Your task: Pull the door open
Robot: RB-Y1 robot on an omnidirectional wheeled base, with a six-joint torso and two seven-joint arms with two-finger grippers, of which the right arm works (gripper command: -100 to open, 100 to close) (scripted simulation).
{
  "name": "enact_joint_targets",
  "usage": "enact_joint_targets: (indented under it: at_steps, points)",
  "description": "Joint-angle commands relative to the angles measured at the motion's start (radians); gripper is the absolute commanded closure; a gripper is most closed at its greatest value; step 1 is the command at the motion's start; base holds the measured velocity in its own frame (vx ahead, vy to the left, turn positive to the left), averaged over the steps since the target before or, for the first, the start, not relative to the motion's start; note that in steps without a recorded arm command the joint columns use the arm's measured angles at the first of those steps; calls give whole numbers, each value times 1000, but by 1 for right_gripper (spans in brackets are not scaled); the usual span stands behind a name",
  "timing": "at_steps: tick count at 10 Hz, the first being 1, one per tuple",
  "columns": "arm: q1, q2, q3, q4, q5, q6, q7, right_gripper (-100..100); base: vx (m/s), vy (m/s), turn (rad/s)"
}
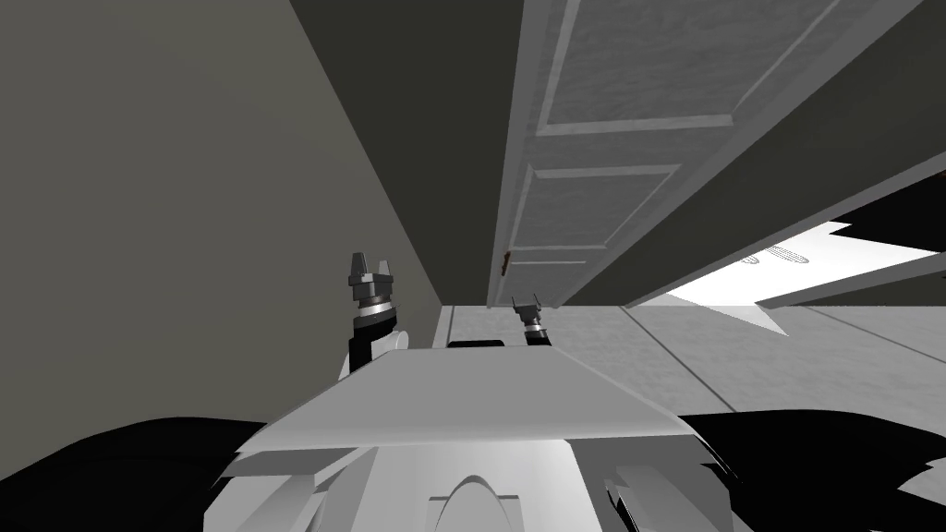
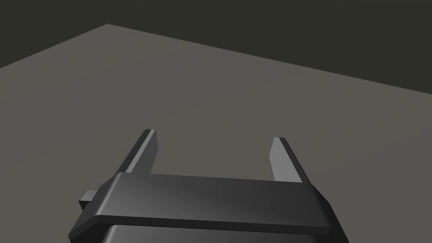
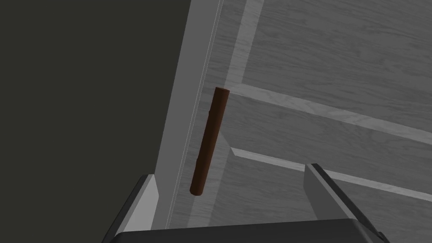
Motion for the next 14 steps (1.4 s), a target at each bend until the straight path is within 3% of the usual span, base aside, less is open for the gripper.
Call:
enact_joint_targets:
  at_steps: [1,14]
  points:
    - [-2,-5,6,23,-10,-7,-30,-100,122,7,12]
    - [-28,-51,52,235,-97,-69,-281,-100,129,12,11]
